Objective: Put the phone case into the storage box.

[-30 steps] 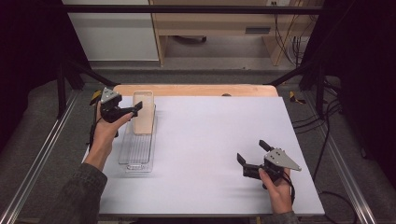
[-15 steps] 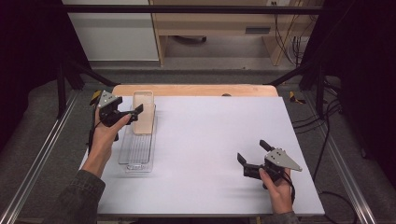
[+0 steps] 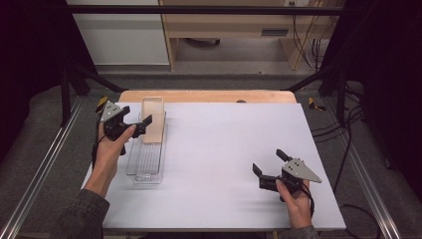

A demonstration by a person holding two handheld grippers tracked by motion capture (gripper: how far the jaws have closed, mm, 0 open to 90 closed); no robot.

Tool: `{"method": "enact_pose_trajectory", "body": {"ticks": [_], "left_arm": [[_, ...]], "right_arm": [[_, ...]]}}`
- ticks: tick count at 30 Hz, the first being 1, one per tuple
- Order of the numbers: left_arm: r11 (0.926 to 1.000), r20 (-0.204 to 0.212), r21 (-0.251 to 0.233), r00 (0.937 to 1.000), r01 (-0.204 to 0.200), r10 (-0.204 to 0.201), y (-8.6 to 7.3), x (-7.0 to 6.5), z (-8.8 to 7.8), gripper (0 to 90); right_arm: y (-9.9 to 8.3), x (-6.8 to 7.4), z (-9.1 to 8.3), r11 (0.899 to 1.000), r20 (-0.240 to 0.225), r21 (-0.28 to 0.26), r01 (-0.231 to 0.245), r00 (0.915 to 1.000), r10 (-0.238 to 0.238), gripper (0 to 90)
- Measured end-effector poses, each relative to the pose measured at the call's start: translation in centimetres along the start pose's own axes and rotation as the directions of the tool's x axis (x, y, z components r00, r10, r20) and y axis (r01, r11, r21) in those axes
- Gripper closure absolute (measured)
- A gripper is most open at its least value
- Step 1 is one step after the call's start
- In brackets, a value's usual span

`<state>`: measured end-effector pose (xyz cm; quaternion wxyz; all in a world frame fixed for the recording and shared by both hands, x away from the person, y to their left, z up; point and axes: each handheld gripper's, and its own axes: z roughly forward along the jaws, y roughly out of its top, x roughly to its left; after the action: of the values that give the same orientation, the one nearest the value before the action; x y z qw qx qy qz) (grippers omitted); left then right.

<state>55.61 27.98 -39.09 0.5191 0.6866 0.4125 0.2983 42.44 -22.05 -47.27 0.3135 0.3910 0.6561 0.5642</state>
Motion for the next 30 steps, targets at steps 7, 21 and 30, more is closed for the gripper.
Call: {"method": "enact_pose_trajectory", "body": {"ticks": [7, 21, 30], "left_arm": [[0.9998, 0.007, -0.021, 1.0000, 0.000, 0.000, 0.0, -0.4, -0.3, 2.7], [0.9975, 0.025, -0.070, 0.9997, 0.002, 0.000, 0.2, -1.0, -1.9, 2.7], [0.9939, 0.041, -0.110, 0.9991, 0.009, -0.004, 0.1, -1.2, -3.5, 1.5]], "right_arm": [[0.0, 0.0, 0.0, 1.000, 0.001, 0.001, 0.000, 1.0000, 0.000, 1.9], [0.0, 0.0, -0.1, 1.000, 0.002, 0.000, 0.002, 1.0000, -0.002, 1.9], [0.0, -0.1, -0.2, 1.000, 0.004, -0.004, -0.001, 1.0000, 0.001, 1.9]]}}
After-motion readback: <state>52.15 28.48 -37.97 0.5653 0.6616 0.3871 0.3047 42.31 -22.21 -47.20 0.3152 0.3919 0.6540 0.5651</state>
